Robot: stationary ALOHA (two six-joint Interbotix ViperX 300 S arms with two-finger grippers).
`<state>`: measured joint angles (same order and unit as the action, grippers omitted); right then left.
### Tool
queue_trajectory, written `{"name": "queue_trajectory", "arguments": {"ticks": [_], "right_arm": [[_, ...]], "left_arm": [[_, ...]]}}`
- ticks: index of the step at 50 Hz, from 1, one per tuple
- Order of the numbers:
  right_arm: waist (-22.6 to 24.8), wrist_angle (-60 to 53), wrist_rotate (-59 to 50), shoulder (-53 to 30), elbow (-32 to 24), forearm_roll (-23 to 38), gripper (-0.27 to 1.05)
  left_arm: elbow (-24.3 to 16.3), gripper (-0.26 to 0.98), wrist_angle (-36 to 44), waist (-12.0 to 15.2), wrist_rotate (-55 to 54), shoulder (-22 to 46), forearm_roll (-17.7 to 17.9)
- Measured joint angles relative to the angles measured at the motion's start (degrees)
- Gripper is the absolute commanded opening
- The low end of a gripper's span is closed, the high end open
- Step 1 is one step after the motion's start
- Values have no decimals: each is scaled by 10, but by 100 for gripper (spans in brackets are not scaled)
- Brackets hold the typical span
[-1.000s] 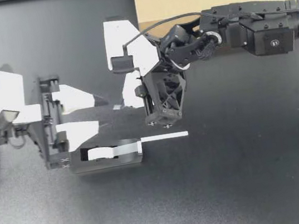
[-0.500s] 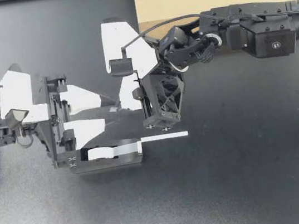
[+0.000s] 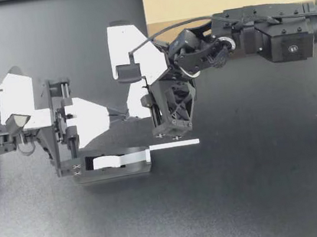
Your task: Cut a small piece of tape from the tape dispenser then place it on the cardboard box's edge.
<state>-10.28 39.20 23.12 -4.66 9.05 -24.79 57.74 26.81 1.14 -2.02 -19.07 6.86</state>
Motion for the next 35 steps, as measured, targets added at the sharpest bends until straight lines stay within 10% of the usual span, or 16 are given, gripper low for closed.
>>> {"name": "queue_trajectory", "arguments": {"ticks": [22, 35], "right_arm": [[2, 4, -2, 0, 0, 0, 42], [-11, -11, -3, 6, 13, 0, 42]], "left_arm": [[0, -9, 1, 0, 1, 0, 0], [0, -9, 5, -1, -11, 7, 14]]}}
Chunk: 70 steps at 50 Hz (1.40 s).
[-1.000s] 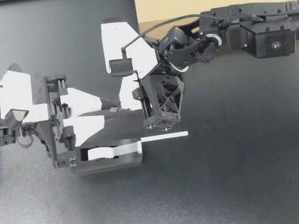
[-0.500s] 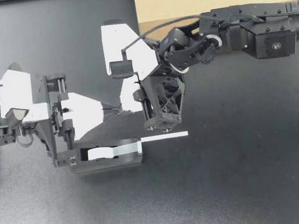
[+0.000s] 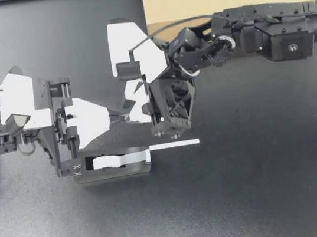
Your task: Cut a small piece of tape from the tape dispenser then place it on the cardboard box's edge.
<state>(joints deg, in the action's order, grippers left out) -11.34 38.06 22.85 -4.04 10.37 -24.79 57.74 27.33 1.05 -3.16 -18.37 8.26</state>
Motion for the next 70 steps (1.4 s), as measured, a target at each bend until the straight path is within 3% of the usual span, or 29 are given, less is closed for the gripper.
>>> {"name": "queue_trajectory", "arguments": {"ticks": [4, 16, 20, 26, 31, 45, 53, 70], "right_arm": [[-12, -8, 2, 24, 20, 1, 42], [-55, -135, 3, 134, 132, 10, 41], [-69, -183, 3, 149, 170, 15, 40], [-95, -267, 4, 155, 227, 17, 34], [-111, -305, 4, 148, 243, 25, 29], [-141, -385, 5, 104, 244, 47, 2], [-149, -417, 5, 77, 245, 47, -9], [-159, -429, 7, 38, 244, 47, -10]], "left_arm": [[-1, -9, 19, 9, -13, 16, 34], [-38, -9, 86, 91, -107, 91, 173], [-59, -9, 84, 122, -160, 114, 193], [-96, -9, 58, 163, -238, 150, 197], [-133, -9, 32, 187, -277, 191, 196], [-207, -9, 21, 193, -288, 260, 195], [-217, -9, 20, 196, -293, 274, 195], [-210, -9, 20, 202, -301, 276, 195]]}}
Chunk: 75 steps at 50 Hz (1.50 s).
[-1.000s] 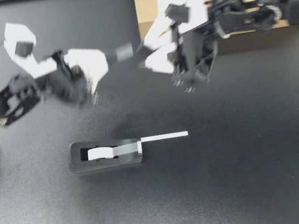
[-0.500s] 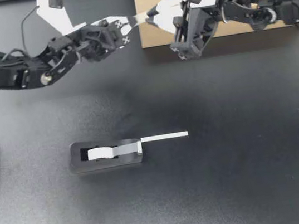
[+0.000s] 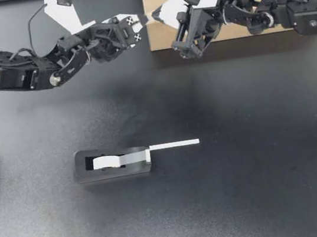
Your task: Cut a small piece of tape from the tape dispenser then place it on the cardboard box's edge.
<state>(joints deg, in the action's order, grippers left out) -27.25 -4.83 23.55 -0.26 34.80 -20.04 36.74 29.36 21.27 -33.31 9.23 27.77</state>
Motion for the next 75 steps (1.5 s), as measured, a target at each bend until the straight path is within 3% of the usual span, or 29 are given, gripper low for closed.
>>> {"name": "queue_trajectory", "arguments": {"ticks": [60, 68, 75], "right_arm": [[-21, 18, -1, -81, -56, 7, -10], [-21, 19, -2, -82, -56, 7, -11], [-21, 18, -2, -82, -56, 7, -11]], "left_arm": [[7, -8, -7, 3, 2, 5, 5], [7, 0, -8, 3, 3, 8, 6], [9, 23, -8, 3, 4, 8, 6]]}}
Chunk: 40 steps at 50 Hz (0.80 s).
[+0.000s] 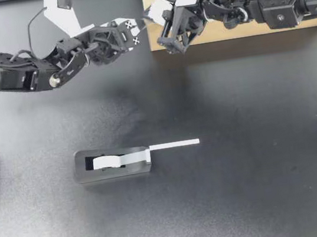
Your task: Cut a small piece of tape from the tape dispenser then place it on the cardboard box's edge.
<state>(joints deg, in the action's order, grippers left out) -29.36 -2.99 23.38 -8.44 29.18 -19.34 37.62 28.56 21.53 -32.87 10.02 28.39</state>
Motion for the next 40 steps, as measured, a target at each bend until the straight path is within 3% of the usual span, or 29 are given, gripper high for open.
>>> {"name": "queue_trajectory", "arguments": {"ticks": [5, 8, 23, 28, 40], "right_arm": [[0, 0, 0, 0, -1, 0, -11], [-1, 0, 0, 0, -1, 0, -11], [0, 4, 0, 46, 1, 0, -10], [12, 9, -2, 83, 11, 0, -10], [94, 18, -4, 168, 56, -4, -10]], "left_arm": [[0, 38, -3, 0, 1, 0, 1], [2, 41, -7, 0, 2, 0, 1], [30, 36, -52, -5, 61, -46, -20], [47, 32, -53, -23, 105, -85, -37], [83, 18, -55, -78, 229, -164, -56]]}}
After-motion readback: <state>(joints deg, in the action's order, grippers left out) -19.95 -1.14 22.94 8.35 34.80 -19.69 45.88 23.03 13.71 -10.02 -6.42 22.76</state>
